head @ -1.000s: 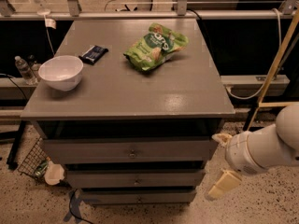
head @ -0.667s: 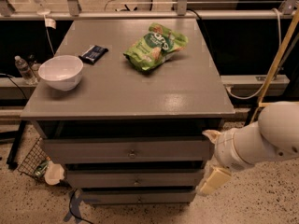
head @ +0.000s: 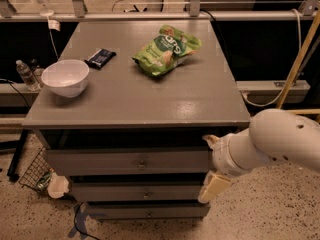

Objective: Open top drawer

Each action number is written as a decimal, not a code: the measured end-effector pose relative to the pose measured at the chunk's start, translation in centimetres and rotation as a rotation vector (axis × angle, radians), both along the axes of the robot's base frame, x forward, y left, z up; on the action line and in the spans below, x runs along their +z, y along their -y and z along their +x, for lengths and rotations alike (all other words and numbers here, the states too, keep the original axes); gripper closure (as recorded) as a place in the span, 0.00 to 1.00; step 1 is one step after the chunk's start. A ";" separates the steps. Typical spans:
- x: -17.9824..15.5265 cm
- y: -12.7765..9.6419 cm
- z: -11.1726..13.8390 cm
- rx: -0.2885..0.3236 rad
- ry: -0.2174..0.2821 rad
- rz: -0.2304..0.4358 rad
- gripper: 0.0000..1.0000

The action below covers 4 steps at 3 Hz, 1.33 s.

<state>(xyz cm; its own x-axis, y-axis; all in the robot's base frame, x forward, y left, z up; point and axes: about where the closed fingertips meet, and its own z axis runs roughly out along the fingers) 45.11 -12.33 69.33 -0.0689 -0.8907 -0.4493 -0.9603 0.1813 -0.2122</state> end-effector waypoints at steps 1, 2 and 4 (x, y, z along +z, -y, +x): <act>-1.3 -1.0 2.3 -0.013 0.026 0.016 0.00; -2.0 -1.8 4.2 -0.028 0.051 0.041 0.00; -4.3 -3.1 6.7 -0.049 0.071 0.027 0.00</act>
Offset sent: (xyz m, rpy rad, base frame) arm 0.0624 0.0241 -0.0302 0.0712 -0.0741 -0.0492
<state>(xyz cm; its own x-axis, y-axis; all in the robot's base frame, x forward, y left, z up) 51.78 -9.20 65.04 -0.0793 -0.8745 -0.4785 -0.9326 0.2347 -0.2743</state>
